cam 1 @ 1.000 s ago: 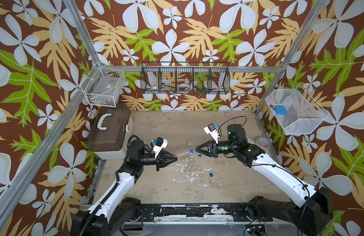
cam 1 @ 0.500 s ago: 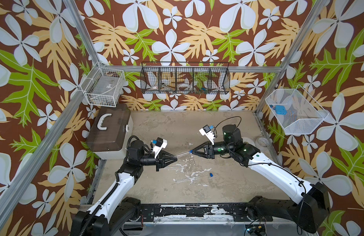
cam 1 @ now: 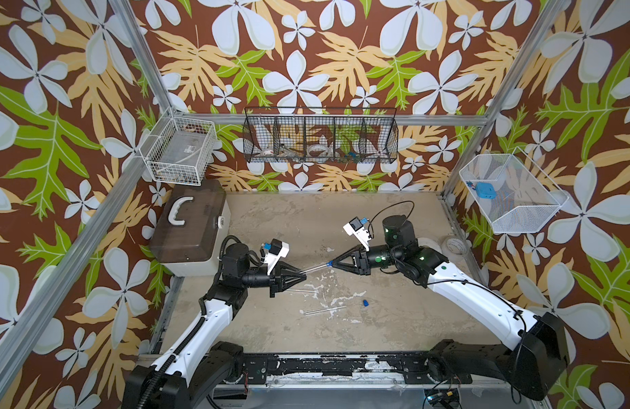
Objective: Insert stoppers into test tubes
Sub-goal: Insert the stopper into the test tube.
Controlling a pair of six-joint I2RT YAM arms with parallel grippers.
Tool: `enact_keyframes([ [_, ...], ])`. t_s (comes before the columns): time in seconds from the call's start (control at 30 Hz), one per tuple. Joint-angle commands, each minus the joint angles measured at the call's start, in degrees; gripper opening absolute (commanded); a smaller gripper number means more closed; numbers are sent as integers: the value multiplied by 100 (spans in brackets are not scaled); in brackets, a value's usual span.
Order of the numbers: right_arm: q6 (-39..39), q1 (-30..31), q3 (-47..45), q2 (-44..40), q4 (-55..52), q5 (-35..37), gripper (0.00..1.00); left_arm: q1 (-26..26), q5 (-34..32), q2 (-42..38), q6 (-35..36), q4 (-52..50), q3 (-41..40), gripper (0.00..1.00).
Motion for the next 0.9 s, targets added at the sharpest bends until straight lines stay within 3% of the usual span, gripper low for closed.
enact_keyframes([
  [0.0,-110,119,73,94,-11,-324,17,-5,168,6,105,168,19,0],
  [0.3,-191,155,179,295,-39,-423,7,-3,295,33,247,86,32,0],
  [0.53,-204,222,188,366,-61,-493,6,-14,172,55,166,67,87,0],
  [0.87,399,263,-158,150,677,-446,4,-7,-26,50,-962,1241,-166,0],
])
